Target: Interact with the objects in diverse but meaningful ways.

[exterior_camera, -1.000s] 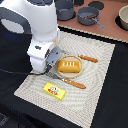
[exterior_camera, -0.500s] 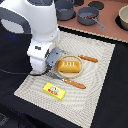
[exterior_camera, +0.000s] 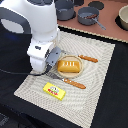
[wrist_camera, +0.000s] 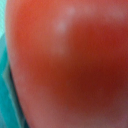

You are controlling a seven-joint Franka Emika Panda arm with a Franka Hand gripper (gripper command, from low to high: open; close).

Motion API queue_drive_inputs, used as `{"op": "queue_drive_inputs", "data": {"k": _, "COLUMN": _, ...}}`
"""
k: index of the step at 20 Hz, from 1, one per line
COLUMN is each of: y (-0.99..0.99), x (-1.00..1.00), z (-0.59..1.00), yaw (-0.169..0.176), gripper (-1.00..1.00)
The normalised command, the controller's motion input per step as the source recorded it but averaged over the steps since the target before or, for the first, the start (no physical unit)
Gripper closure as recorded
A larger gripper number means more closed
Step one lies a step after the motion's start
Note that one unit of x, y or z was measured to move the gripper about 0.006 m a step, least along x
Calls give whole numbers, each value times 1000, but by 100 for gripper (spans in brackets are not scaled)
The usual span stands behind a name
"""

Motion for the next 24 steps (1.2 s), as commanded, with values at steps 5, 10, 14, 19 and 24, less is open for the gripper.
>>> {"op": "queue_drive_inputs", "data": {"k": 5, "y": 91, "x": -554, "z": 183, "yaw": 83, "gripper": 100}}
{"op": "queue_drive_inputs", "data": {"k": 10, "y": 277, "x": -251, "z": 434, "yaw": 75, "gripper": 100}}
{"op": "queue_drive_inputs", "data": {"k": 14, "y": 472, "x": 381, "z": 666, "yaw": 48, "gripper": 100}}
{"op": "queue_drive_inputs", "data": {"k": 19, "y": 622, "x": 620, "z": 786, "yaw": 19, "gripper": 100}}
{"op": "queue_drive_inputs", "data": {"k": 24, "y": 620, "x": 622, "z": 716, "yaw": 0, "gripper": 100}}
